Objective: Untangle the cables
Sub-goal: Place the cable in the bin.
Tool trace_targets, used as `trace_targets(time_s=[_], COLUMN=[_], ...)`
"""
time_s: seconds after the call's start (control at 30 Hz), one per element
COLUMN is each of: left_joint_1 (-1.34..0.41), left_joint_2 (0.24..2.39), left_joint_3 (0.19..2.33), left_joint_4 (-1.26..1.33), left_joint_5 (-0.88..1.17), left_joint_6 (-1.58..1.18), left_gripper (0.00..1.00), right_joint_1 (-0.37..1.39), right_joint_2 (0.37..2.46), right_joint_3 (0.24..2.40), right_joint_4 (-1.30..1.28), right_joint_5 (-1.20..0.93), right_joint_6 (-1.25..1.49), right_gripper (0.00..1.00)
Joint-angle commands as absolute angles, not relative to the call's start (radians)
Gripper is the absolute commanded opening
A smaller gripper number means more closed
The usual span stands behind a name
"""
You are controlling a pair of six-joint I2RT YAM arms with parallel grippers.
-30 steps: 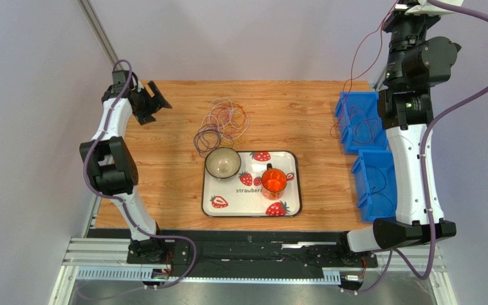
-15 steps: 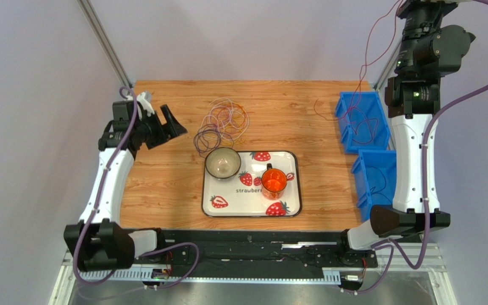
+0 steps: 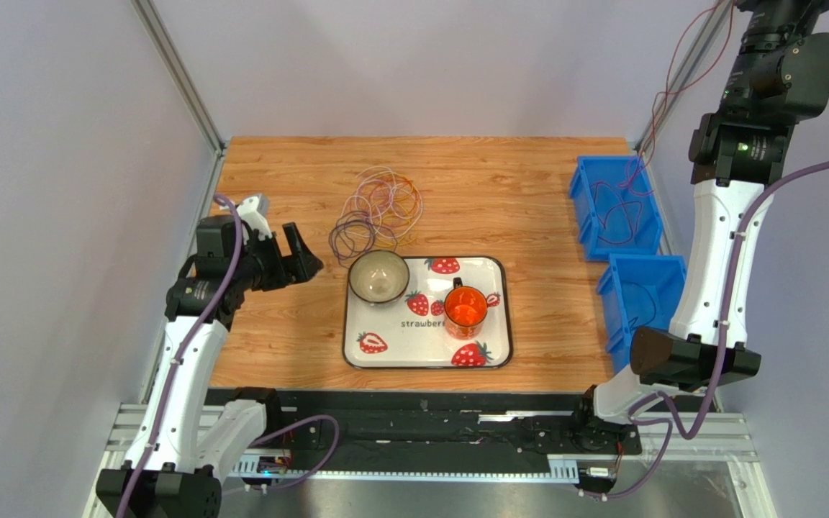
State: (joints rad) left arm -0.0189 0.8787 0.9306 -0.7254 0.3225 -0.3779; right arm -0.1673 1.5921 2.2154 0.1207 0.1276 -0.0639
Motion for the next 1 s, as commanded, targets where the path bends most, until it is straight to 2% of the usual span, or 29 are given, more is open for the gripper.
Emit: trace_targets(time_s=[0.0,0.33,0.97], left_joint_1=[-0.078,-0.120,-0.132], left_joint_2=[0.864,0.890,0.885], left_joint_3=[0.920,0.917,0.917], left_joint_4=[-0.739,-0.735,-0.733], left_joint_5=[0.266,0.252,0.242], left_joint_6=[-0.368,-0.373,-0.373], left_gripper=[0.93,0.92,0.91], right_joint_1=[-0.245,-0.305,-0.308], right_joint_2=[1.588,1.626,1.678], right_joint_3=[2.097,1.841,1.775], right_joint_4=[0.173,0.239,0.180], right_joint_5=[0.063,0.019,0.000], right_joint_6=[0.070,0.138,0.172], right_gripper=[0.00,0.00,0.00])
